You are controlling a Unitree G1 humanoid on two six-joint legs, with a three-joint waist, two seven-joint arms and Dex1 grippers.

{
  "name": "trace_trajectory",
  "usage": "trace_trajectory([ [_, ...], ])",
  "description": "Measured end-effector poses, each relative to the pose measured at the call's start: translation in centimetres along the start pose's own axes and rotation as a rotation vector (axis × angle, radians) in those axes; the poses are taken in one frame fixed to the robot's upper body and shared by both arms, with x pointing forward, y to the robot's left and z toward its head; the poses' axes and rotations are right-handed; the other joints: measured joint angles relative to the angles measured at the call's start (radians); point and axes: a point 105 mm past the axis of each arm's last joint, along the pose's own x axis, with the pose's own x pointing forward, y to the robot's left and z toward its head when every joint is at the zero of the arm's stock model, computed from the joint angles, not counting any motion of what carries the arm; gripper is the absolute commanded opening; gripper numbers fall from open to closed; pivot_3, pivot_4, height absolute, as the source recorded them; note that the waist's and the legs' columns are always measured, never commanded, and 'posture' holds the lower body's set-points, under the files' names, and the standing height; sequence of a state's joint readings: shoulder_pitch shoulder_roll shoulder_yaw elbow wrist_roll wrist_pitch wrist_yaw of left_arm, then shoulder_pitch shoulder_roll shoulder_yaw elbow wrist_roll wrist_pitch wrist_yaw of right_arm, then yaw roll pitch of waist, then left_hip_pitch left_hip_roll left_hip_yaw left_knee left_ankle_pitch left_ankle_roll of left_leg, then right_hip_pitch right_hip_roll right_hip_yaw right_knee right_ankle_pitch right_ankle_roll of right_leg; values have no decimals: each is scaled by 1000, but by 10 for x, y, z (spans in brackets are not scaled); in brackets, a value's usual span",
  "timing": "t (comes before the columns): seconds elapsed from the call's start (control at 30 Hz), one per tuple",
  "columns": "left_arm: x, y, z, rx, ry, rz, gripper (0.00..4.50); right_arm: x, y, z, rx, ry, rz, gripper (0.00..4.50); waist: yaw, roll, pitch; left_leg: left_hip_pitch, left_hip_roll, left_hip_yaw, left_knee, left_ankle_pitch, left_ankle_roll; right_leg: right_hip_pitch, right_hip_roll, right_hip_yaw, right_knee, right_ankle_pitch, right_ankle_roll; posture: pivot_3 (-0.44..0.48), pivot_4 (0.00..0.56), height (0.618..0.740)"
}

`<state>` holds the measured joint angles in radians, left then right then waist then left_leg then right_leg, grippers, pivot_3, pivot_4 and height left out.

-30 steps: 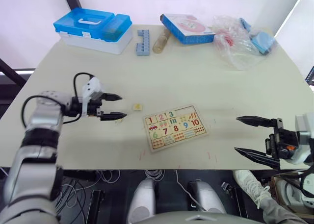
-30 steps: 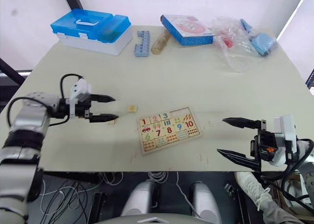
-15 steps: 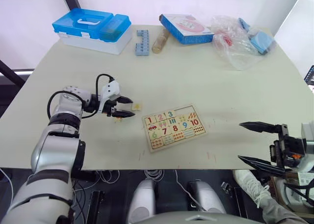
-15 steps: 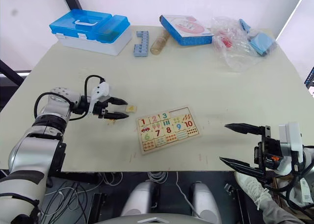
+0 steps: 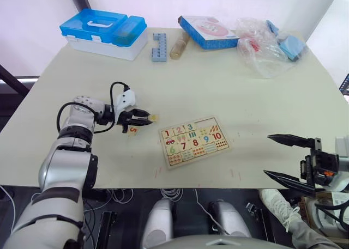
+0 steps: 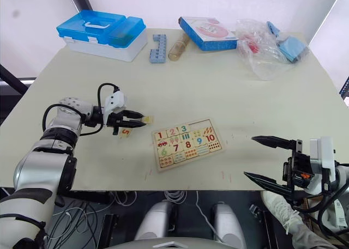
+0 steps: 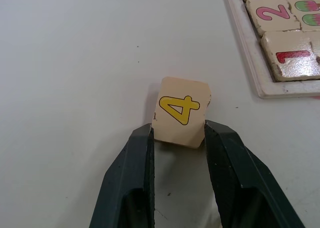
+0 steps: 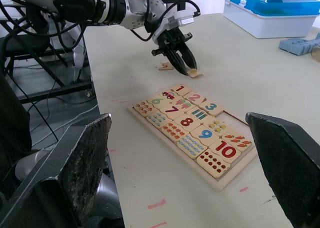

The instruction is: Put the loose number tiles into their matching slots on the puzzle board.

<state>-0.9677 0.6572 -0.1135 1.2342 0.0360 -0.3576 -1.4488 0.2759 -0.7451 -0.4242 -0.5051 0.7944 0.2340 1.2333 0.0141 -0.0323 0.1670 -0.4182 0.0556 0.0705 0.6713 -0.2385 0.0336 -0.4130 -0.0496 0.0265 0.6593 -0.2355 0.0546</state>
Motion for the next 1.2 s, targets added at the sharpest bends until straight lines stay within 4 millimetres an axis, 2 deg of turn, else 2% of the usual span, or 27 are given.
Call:
trace_trajectory([
  [0.13,0,-1,7,1,1,-39,949,0,0,-1,3,-5,-11,4500,0,0,0,-1,0,-1,0,0,0,0,0,0,0,0,0,0,150,740],
  [0.27,-7,5,40,83,6,-41,949,0,0,-2,5,-9,-27,4500,-1,-1,0,-1,0,-1,0,0,0,0,0,0,0,0,0,0,150,740],
  [0.4,-8,-8,70,90,73,-55,949,0,1,-4,-5,-3,-37,4500,-6,0,0,-1,0,-1,0,0,0,0,0,0,0,0,0,0,150,740],
  [0.5,2,-23,93,117,191,-26,949,2,0,-4,-22,-10,-41,4500,-3,0,0,0,0,-1,0,0,0,0,0,0,1,0,0,0,150,740],
  [0.73,16,-43,126,28,386,-60,949,3,-6,-3,-43,-15,-47,4500,-1,0,0,0,0,-1,0,0,0,0,1,0,1,-3,3,0,150,740],
  [0.87,31,-51,135,-30,441,-73,949,2,-7,-5,-42,-14,-52,4500,-1,0,1,0,0,-2,0,0,0,0,1,0,1,-4,3,0,150,740],
  [1.1,63,-60,165,-29,468,-56,949,1,-8,-6,-51,-6,-63,4500,-1,0,1,0,0,-2,1,0,0,0,1,0,1,-4,3,0,150,740],
  [1.2,78,-63,161,-77,510,-45,949,1,-9,-6,-59,-5,-75,4500,-5,1,1,0,0,-3,0,0,0,0,2,1,1,-4,3,0,150,740],
])
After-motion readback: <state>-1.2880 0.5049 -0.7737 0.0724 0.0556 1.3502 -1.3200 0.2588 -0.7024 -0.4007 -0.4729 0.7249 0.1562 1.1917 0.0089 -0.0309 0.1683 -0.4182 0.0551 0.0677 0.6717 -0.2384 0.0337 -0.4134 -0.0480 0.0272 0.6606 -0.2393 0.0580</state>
